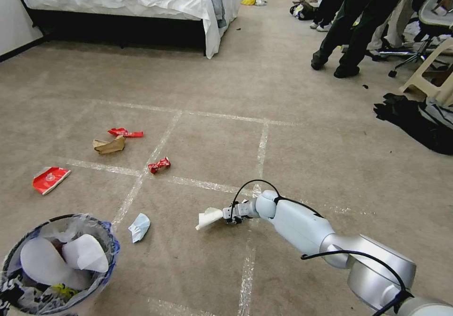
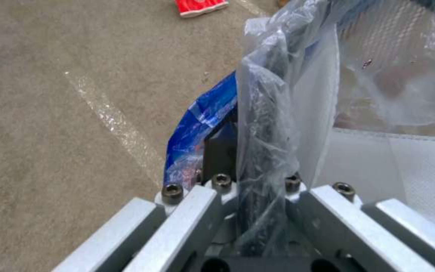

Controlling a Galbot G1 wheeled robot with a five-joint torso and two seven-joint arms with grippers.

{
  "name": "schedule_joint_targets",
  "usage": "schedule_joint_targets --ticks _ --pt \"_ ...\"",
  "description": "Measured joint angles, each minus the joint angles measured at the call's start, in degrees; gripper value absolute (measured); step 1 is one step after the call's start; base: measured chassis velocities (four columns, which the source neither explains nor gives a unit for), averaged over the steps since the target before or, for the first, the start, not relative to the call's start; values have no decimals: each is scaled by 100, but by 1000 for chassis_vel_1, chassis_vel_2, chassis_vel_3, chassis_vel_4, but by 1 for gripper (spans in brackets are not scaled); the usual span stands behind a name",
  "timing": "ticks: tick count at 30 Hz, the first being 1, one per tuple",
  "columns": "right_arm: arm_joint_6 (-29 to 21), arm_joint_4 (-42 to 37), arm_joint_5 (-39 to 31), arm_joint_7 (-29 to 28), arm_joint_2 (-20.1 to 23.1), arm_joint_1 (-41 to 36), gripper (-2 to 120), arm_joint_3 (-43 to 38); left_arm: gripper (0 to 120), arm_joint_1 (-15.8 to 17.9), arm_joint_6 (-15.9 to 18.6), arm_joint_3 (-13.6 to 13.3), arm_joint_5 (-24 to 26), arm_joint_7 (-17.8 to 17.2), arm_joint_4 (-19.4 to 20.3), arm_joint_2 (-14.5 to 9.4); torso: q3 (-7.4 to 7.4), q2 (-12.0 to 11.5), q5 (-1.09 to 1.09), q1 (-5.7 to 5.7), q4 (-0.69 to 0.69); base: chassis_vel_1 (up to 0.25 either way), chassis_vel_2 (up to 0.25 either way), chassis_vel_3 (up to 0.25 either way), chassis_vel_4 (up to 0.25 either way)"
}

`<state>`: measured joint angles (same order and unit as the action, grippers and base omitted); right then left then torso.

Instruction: Pick up the trash bin and place the garbage on the floor into it.

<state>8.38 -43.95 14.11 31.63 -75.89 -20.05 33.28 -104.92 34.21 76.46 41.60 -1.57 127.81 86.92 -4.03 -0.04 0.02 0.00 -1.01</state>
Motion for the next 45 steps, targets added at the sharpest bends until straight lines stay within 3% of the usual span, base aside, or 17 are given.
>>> schedule_joint_targets --ticks 5,8,10,14,16,22,25,35,45 --pt "-354 -1005 -1220 -410 144 -107 0 -531 1 -9 14 -4 4 -5 21 -35 0 0 0 0 0 0 0 0 0" --pt "-437 -1376 -1596 -533 175 -94 0 -674 1 -11 21 -16 3 -6 36 -42 0 0 0 0 0 0 0 0 0" --pt "-287 -2097 -2340 -816 198 99 0 -876 1 -4 42 -45 4 -10 79 -47 0 0 0 0 0 0 0 0 0" --pt "-227 -2613 -2976 -1036 193 261 0 -985 1 -4 55 -59 5 -12 96 -54 0 0 -1 0 1 0 0 0 0" --pt "-130 -3273 -3991 -1380 155 382 0 -996 1 14 74 -85 4 -23 102 -59 0 0 -1 0 1 0 0 0 0" --pt "-57 -4097 -5028 -1739 134 380 0 -868 1 64 111 -131 5 -70 108 -66 0 0 -1 0 0 0 0 0 0" --pt "19 -4945 -6337 -2004 142 272 0 -566 1 111 151 -157 7 -105 125 -79 0 0 -1 -1 0 0 0 0 0" --pt "502 -5427 -7400 -2150 -23 106 0 216 1 133 199 -228 -10 -128 196 -52 0 0 -1 0 0 0 0 0 0" --pt "591 -5336 -7489 -2113 -257 7 0 890 1 146 209 -248 -39 -136 243 -23 0 0 -1 -1 1 0 0 0 0"
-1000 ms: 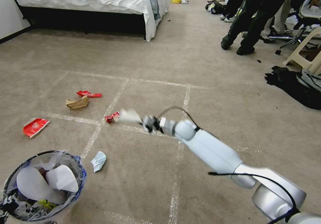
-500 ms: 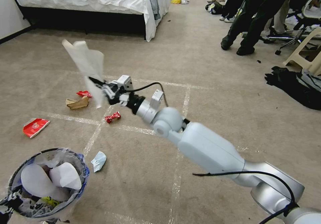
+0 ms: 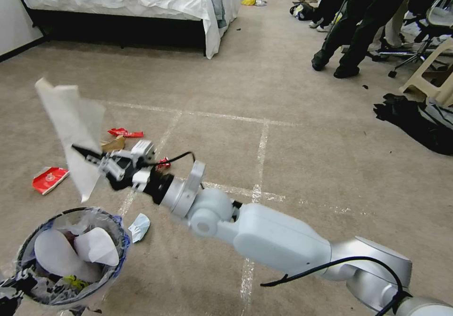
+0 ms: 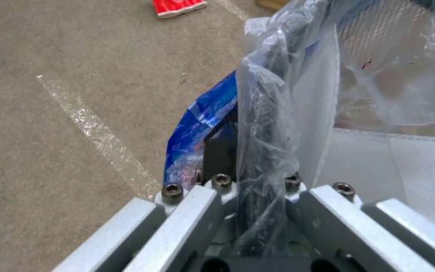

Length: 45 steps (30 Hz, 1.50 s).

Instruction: Pick up the trash bin and place the garbage on the floor into it.

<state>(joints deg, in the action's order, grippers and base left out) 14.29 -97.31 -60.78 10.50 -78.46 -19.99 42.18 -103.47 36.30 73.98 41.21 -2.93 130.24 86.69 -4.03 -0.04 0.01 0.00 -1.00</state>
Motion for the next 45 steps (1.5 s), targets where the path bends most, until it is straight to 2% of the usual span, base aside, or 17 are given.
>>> schedule_joint_targets --ticks 8,12,21,36,45 --pt "-53 19 155 -25 43 -81 0 450 1 -14 1 23 13 -2 27 8 0 0 1 0 -1 0 0 0 0" --pt "-2 320 337 0 26 -82 0 672 1 -27 1 18 19 -3 74 32 0 0 0 0 -1 0 0 0 0" --pt "145 1097 558 65 -311 -117 0 966 1 -47 49 -100 17 -33 246 106 0 0 0 0 -1 0 0 0 0" --pt "308 1627 815 68 -693 -26 0 1400 1 -97 53 -89 67 -40 300 103 0 0 0 0 -1 0 0 0 0" --pt "418 1839 1059 87 -741 -12 0 1524 1 -116 54 -69 121 -44 306 66 -1 0 0 0 -1 0 0 0 0"
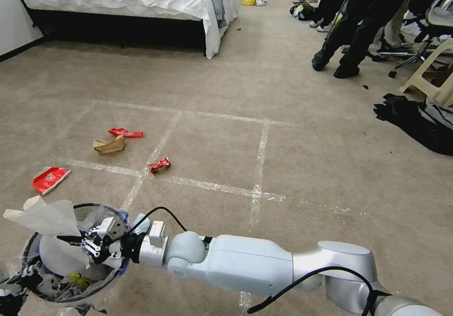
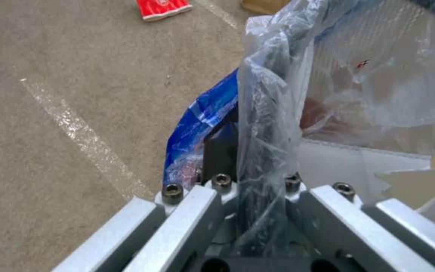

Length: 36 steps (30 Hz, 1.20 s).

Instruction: Pick up the trash bin and place the garbage on the floor into it.

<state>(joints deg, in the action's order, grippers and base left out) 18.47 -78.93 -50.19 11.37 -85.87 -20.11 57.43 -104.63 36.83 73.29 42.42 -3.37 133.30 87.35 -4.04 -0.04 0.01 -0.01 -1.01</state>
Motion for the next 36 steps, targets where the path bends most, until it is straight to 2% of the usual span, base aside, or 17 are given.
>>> schedule_joint_targets --ticks 11,13,14,15,16,17,19,21,24,26,28,29,30,32,36 --pt "-16 -19 207 -41 109 -1 2 28 1 1 2 4 20 -11 -12 -28 0 0 0 0 0 0 0 0 0" --pt "-29 -6 234 -44 100 4 12 31 1 5 2 2 20 -11 -23 -29 1 0 0 0 0 0 0 0 0" --pt "-29 -6 234 -44 100 4 12 31 1 5 2 2 20 -11 -23 -29 1 0 0 0 0 0 0 0 0" --pt "-30 19 252 -46 82 4 18 37 1 6 2 1 20 -11 -25 -29 1 0 0 0 0 0 0 0 0" --pt "-30 19 252 -46 82 4 18 37 1 6 2 1 20 -11 -25 -29 1 0 0 0 0 0 0 0 0" --pt "-31 39 260 -47 63 4 25 44 1 6 2 0 20 -11 -28 -28 1 0 0 0 0 0 0 0 0" --pt "-31 54 273 -48 48 4 28 45 1 6 2 0 20 -11 -37 -28 1 0 0 0 0 0 0 0 0" --pt "-31 70 290 -48 34 2 41 49 1 6 2 9 21 -11 -50 -28 1 0 0 0 0 0 0 0 0" --pt "-31 71 292 -48 33 0 45 48 1 7 2 13 22 -11 -55 -30 1 0 0 0 0 0 0 0 0" --pt "-23 71 315 -46 58 -20 58 41 1 21 3 16 23 -11 -79 -41 1 0 0 0 0 0 0 0 0" --pt "-18 72 320 -45 69 -24 61 36 1 25 3 17 23 -11 -87 -46 1 0 0 0 0 0 0 0 0" --pt "-10 70 336 -42 98 -36 70 20 1 35 2 17 23 -11 -102 -53 1 0 0 0 0 0 0 0 0" --pt "-10 70 336 -42 98 -36 70 20 1 35 2 17 23 -11 -102 -53 1 0 0 0 0 0 0 0 0" --pt "10 62 362 -40 144 -69 81 -4 1 45 2 16 21 -13 -115 -64 1 0 0 0 0 0 0 0 0" --pt "32 37 393 -40 163 -106 84 -97 1 47 2 10 15 -14 -125 -69 1 0 1 0 0 0 0 0 0"
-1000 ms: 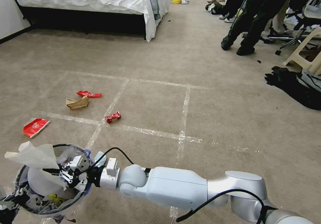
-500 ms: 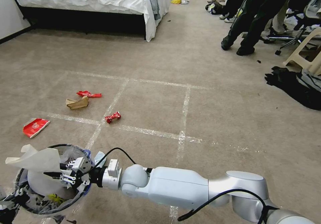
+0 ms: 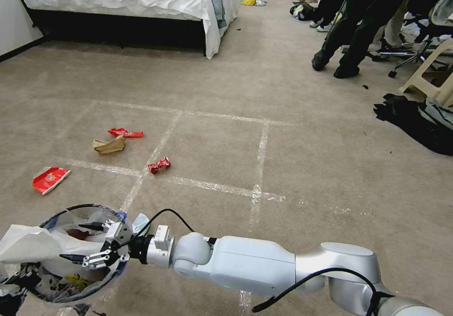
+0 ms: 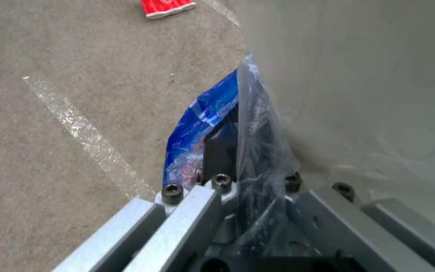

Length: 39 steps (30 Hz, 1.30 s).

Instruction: Pick up the trash bin and place the garbage on the floor into it.

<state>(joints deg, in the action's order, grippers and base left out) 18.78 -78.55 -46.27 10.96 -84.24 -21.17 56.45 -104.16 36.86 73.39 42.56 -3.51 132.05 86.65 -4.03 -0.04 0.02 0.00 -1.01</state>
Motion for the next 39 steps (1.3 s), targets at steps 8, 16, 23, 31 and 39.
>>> schedule_joint_targets --ticks 8,16,23,31,39 --pt "1 -127 -13 -28 -17 27 85 -361 1 -25 0 2 -11 0 -13 -15 0 0 0 0 0 0 0 0 0" --pt "-142 -586 -162 -133 121 152 86 -1286 1 -94 0 83 36 0 -48 -78 -1 0 0 0 1 0 0 0 0" --pt "-821 -1664 21 -950 732 -67 88 -2718 1 -97 -28 213 124 22 -266 -193 0 0 2 0 0 0 0 0 0" --pt "-988 -2460 707 -1409 1469 -920 95 -4316 1 88 -68 225 155 34 -486 -284 0 0 2 0 -1 0 0 0 0" --pt "-984 -3154 1009 -1818 2273 -1900 97 -5822 1 187 -50 303 281 16 -532 -394 0 0 3 0 -1 0 0 0 0"
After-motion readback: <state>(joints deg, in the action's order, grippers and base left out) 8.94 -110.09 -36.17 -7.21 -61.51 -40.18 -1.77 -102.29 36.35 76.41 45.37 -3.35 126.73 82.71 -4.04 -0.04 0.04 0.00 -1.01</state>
